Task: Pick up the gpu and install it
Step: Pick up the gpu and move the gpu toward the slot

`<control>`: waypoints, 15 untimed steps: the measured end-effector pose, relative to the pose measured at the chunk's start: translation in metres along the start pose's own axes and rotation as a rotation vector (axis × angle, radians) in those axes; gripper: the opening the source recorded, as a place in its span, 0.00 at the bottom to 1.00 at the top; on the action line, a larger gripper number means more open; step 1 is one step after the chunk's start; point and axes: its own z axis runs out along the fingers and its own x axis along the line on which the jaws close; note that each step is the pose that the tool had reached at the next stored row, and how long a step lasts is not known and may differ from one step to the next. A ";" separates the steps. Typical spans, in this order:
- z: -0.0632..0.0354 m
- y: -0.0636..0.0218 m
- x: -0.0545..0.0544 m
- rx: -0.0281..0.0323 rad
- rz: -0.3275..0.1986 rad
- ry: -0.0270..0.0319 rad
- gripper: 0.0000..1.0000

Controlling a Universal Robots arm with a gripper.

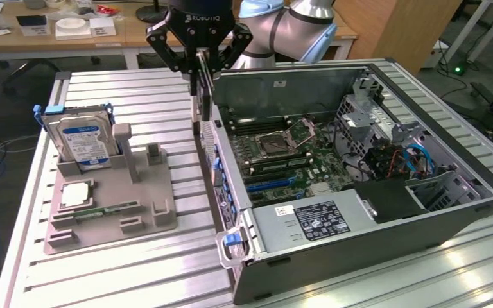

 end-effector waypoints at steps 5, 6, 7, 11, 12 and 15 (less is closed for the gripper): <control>0.0000 0.0001 -0.003 -0.0001 0.000 -0.0001 0.28; 0.0000 0.0001 -0.003 0.0000 0.000 0.0000 0.28; 0.0000 0.0001 -0.004 0.0000 0.000 0.0000 0.28; 0.0000 0.0001 -0.007 0.0000 0.000 0.0000 0.28; -0.0001 0.0001 -0.007 0.0001 0.000 0.0000 0.28; -0.0001 0.0002 -0.009 0.0001 0.000 0.0000 0.28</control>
